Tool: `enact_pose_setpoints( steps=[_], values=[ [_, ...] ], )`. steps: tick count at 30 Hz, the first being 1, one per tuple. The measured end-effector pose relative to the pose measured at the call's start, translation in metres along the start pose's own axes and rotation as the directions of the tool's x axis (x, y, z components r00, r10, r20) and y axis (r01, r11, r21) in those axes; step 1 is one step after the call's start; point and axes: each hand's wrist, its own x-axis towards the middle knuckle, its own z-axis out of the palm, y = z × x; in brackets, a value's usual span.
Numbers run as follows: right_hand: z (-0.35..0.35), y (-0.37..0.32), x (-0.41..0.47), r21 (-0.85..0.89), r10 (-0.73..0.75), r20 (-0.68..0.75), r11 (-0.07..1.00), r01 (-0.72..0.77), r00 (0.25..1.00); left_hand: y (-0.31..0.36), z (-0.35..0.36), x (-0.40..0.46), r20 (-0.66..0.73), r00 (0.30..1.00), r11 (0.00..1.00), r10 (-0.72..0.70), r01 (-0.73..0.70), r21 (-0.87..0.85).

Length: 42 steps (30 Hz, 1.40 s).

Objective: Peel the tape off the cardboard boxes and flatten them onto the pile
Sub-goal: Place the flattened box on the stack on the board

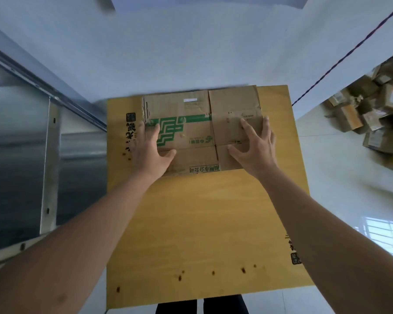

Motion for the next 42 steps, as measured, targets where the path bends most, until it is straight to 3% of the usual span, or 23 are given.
enact_pose_setpoints(
  steps=[4,8,10,15,21,33,42],
  values=[
    [0.007,-0.006,0.014,-0.091,-0.012,0.024,0.996,0.014,1.0,0.002,0.001,0.006,-0.021,0.993,0.985,0.113,-0.109,0.132],
    [0.013,-0.018,0.019,-0.128,-0.134,0.017,0.983,0.135,0.991,0.007,-0.003,0.011,0.057,0.959,0.922,0.277,-0.282,0.265],
    [0.015,-0.024,0.02,-0.154,-0.179,0.03,0.971,0.181,0.983,0.009,-0.005,0.013,0.112,0.951,0.904,0.288,-0.309,0.296],
    [0.011,-0.036,0.025,-0.201,-0.124,0.033,0.971,0.128,0.992,0.012,-0.012,0.017,0.164,0.947,0.881,0.278,-0.319,0.35],
    [-0.009,-0.057,0.021,-0.207,-0.121,0.121,0.968,0.144,0.985,0.03,-0.032,0.02,0.271,0.924,0.89,0.269,-0.346,0.296],
    [-0.11,-0.126,-0.057,-0.149,-0.316,-0.013,0.939,0.31,0.949,0.096,-0.127,-0.031,0.171,0.877,0.809,0.448,-0.48,0.341],
    [-0.194,-0.156,-0.152,-0.203,-0.431,-0.062,0.888,0.411,0.9,0.139,-0.212,-0.143,0.046,0.907,0.827,0.419,-0.402,0.393]
  ],
)
